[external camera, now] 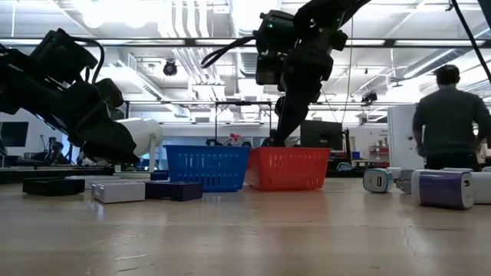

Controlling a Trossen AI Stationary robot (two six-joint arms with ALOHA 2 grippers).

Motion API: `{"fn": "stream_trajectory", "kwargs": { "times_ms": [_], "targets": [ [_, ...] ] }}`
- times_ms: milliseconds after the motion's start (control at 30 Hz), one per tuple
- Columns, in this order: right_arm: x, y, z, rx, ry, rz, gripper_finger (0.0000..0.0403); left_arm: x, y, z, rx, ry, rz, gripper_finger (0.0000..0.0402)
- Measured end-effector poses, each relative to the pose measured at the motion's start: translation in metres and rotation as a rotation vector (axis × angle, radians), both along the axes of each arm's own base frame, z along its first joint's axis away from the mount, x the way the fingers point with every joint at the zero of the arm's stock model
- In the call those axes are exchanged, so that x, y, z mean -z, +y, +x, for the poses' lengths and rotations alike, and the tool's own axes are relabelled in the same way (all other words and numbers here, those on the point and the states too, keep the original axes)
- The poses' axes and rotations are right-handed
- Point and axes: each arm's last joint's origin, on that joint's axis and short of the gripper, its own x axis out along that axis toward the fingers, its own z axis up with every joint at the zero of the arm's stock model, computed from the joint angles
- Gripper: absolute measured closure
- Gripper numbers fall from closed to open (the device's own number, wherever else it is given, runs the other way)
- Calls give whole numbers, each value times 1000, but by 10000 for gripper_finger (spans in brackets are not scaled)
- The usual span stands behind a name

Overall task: Pick & Place Office items
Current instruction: Put the top white digital clock into the blue bin

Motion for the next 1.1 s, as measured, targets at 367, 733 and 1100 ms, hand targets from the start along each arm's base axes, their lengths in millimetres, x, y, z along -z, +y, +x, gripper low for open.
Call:
{"fn": "stream_trajectory", "kwargs": {
  "times_ms": [367, 733, 1100],
  "targets": [
    [-22, -9, -12, 57, 0, -254, 57, -8, 1, 6, 15, -32, 32, 71],
    [-103, -14, -60, 214, -236, -468, 54, -71, 5, 32, 67, -239, 214, 71],
    [-73, 3, -145, 370, -651, -478, 53, -134, 5, 10, 5, -232, 370, 71]
  ]
}}
